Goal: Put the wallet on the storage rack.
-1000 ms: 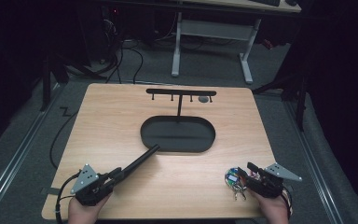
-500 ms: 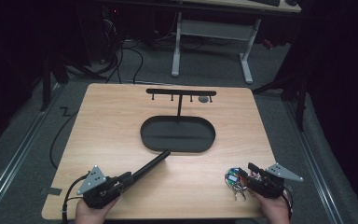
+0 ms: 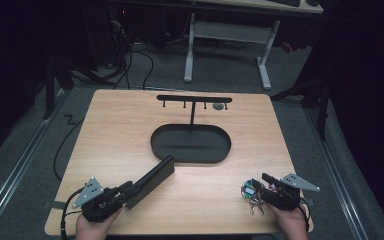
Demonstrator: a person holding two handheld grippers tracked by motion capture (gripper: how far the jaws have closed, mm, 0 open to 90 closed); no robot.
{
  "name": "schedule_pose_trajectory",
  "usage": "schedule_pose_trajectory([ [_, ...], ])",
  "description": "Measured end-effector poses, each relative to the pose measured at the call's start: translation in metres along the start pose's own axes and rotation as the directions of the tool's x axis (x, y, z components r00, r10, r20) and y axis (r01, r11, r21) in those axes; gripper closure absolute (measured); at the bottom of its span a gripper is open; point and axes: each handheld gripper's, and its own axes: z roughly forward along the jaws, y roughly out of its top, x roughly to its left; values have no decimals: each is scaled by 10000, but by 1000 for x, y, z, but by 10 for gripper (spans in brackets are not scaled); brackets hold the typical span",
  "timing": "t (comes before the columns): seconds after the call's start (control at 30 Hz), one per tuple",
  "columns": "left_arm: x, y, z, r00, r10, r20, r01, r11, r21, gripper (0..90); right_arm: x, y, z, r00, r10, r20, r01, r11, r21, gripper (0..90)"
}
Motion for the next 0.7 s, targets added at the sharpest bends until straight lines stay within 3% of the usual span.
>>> schedule_pose_trajectory([
  [0.33,5,2,4,10000,-60,65,60,9999,92,726,-4,-5,-7,9998,166,133,-166,9998,58,461],
  [0.53,0,0,8,9997,262,-8,-261,9988,425,674,-4,-6,-7,9997,207,97,-209,9997,118,461],
  [0.7,-5,-1,11,9959,850,-302,-822,9930,844,641,-3,-5,-6,9998,188,69,-189,9998,114,461],
])
